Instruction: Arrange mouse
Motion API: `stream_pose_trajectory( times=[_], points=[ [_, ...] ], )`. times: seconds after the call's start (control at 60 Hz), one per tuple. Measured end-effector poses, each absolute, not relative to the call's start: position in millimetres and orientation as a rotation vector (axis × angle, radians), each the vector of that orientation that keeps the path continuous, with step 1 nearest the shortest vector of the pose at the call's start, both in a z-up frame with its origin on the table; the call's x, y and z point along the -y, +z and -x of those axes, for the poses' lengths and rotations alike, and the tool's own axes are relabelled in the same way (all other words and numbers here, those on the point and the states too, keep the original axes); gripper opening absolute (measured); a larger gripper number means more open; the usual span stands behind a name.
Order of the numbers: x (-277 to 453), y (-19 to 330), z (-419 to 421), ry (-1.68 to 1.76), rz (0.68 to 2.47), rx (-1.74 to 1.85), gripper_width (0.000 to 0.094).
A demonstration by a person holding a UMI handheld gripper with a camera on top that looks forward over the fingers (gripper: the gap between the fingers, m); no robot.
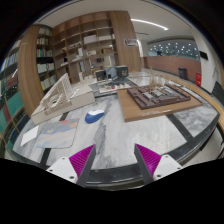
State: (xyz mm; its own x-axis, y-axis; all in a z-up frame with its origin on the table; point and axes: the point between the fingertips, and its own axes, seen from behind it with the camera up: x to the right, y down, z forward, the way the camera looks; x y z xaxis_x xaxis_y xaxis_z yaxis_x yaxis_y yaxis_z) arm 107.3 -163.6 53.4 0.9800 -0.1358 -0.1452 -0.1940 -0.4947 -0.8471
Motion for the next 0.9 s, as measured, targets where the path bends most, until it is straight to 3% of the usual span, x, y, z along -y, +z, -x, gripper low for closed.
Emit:
stream_pose_trajectory(
  times=[0.133,0.15,0.167,0.217,0.233,0.25,0.617,0.9],
  points=[
    [143.4,55.5,-101.8,0.075,2.111,-0.158,0.0791],
    [138.5,54.4,-100.3,0.081,2.117,-0.156,0.0858],
    [133.7,53.3,-98.6,0.088,2.122,-0.153,0.0789],
    [117.9,50.6,-91.6,0.114,2.130,-0.135,0.0792],
    [111.8,49.5,-89.0,0.122,2.131,-0.129,0.0858],
    [105.4,47.9,-86.1,0.129,2.133,-0.121,0.0789],
    [-53.3,-5.2,-17.1,0.249,2.228,-0.025,0.0790],
    [-148.9,-9.3,-17.8,0.117,2.222,-0.134,0.0738]
  ],
)
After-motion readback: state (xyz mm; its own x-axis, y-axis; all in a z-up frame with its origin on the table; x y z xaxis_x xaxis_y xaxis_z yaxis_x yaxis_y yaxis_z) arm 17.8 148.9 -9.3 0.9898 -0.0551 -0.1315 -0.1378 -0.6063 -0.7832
